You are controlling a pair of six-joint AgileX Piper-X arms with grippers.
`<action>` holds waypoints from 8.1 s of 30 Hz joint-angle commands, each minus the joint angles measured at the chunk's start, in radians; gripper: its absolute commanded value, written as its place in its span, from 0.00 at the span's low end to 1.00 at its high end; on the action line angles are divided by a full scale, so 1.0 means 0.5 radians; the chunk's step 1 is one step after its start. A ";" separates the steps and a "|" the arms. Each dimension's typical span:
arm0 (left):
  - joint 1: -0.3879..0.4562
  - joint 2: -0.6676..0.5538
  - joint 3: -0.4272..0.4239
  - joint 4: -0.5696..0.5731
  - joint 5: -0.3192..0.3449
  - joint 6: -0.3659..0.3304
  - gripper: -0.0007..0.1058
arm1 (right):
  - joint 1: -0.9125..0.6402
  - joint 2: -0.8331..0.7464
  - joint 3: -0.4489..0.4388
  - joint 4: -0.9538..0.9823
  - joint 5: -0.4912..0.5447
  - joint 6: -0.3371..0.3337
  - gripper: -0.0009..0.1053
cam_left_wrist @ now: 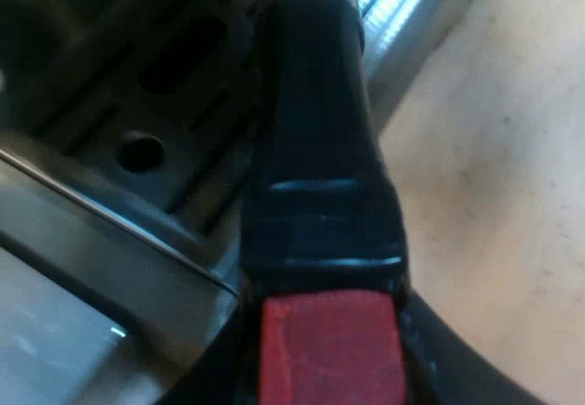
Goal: Put the handle in the coffee machine
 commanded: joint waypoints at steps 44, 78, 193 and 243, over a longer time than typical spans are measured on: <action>-0.008 0.384 -0.346 -0.233 0.270 0.103 0.01 | -0.103 0.341 -0.009 -0.783 0.197 -0.467 0.53; -0.008 0.170 -0.381 -0.116 0.362 0.087 0.01 | -0.103 0.341 -0.009 -0.750 0.241 -0.607 0.52; -0.008 0.170 -0.381 0.131 0.310 0.087 0.52 | -0.700 0.890 -0.002 -2.879 -0.542 -1.483 0.27; 0.239 0.029 -0.396 0.118 -0.148 -0.138 0.01 | -0.700 0.890 -0.002 -2.911 -0.537 -1.483 0.27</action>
